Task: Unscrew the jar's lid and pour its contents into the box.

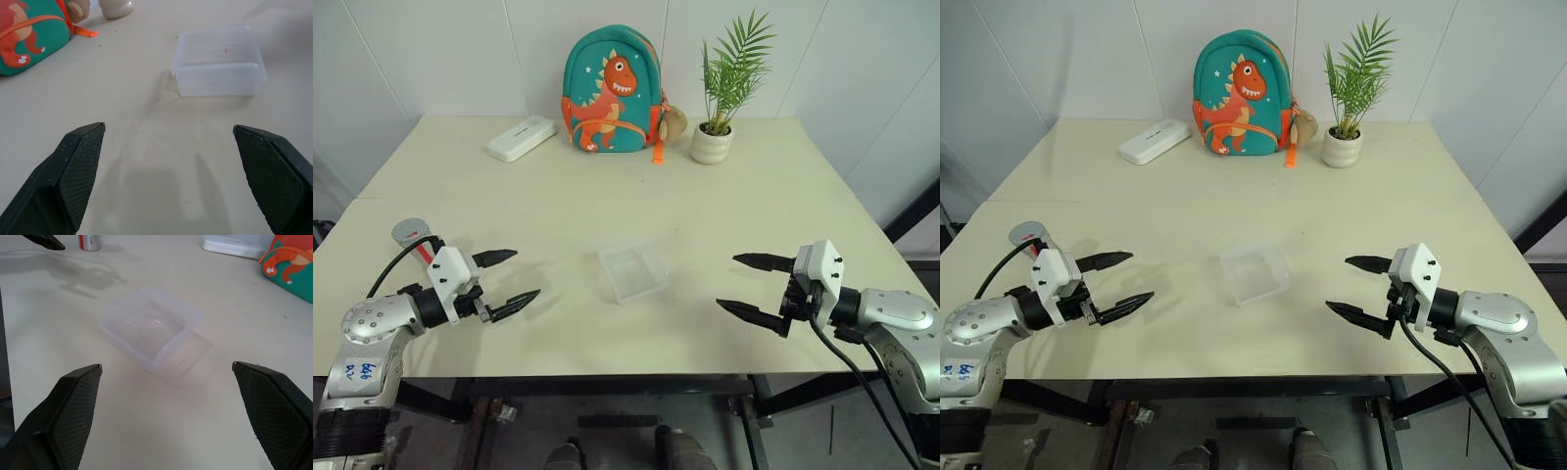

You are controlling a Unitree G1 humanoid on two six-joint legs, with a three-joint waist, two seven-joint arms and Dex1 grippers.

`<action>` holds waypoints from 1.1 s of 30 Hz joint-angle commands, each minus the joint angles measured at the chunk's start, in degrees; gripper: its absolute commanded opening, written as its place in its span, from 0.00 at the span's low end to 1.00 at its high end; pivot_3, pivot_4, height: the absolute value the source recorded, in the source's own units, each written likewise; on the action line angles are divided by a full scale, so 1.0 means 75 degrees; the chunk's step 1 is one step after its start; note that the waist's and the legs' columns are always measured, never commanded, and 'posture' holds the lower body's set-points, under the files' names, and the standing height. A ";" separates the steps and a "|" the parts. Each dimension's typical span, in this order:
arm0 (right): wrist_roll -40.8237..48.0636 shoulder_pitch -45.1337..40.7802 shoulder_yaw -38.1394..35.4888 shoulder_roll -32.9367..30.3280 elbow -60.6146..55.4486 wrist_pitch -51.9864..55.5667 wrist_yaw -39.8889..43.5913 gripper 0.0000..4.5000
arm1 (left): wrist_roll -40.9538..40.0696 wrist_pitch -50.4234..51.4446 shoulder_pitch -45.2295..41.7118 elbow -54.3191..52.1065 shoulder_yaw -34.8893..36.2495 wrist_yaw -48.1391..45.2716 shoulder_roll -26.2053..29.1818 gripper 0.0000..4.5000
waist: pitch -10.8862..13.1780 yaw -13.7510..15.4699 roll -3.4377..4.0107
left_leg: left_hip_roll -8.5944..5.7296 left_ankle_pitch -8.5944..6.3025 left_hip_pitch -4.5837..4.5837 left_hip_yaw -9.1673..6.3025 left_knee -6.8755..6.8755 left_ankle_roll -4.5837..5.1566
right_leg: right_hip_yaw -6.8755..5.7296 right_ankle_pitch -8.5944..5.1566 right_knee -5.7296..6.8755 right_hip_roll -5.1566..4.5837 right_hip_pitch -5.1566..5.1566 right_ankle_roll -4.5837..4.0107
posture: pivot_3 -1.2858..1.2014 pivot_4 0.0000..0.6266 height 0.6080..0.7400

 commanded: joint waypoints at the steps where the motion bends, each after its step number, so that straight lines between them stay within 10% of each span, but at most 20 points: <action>1: 0.0032 -0.0286 0.0083 -0.0073 0.0182 -0.0077 0.0257 1.00 | -0.0136 0.0002 0.0259 -0.0434 0.0424 0.0250 0.0037 1.00 | 0.0000 -0.0005 0.0000 | 0.0000 0.0000 0.0001 0.0000 0.0000 0.0000 | 0.0000 0.0000 0.0000 0.0000 0.0001 0.0000 | 0.52 0.24 1.00; 8: -0.0018 -0.1229 0.0779 0.0499 0.0780 -0.0129 0.0512 1.00 | -0.0075 0.0254 0.1502 -0.1220 0.1307 0.1540 -0.0482 1.00 | 0.0000 -0.0027 0.0000 | 0.0005 -0.0007 0.0001 0.0007 -0.0001 0.0002 | 0.0009 -0.0001 0.0004 0.0004 -0.0003 -0.0002 | 0.52 0.24 1.00; 16: 0.0143 -0.2988 0.1487 0.1976 0.1523 -0.0130 0.0689 1.00 | 0.0440 0.1002 0.2289 -0.2890 0.2077 0.5145 -0.2789 1.00 | 0.0000 0.0004 0.0000 | 0.0007 -0.0008 0.0004 0.0012 0.0026 0.0001 | 0.0022 0.0007 0.0028 0.0013 0.0000 0.0010 | 0.52 0.24 1.00; 24: 0.0002 -0.3712 0.1985 0.3332 0.1640 -0.0318 0.0526 1.00 | 0.1123 0.1104 0.1310 -0.2568 0.1981 0.7696 -0.4267 1.00 | -0.0006 0.0019 -0.0010 | 0.0006 -0.0009 0.0002 0.0006 0.0083 0.0000 | 0.0022 0.0020 0.0058 0.0019 0.0009 0.0008 | 0.52 0.24 1.00; 33: -0.0182 -0.3752 0.1999 0.3785 0.1469 -0.0320 -0.0022 1.00 | 0.1773 0.1245 -0.0185 -0.1389 0.1626 0.8786 -0.4320 1.00 | -0.0008 0.0007 -0.0014 | 0.0007 -0.0011 -0.0001 0.0006 0.0080 -0.0003 | 0.0022 0.0025 0.0048 0.0023 0.0010 0.0008 | 0.52 0.24 1.00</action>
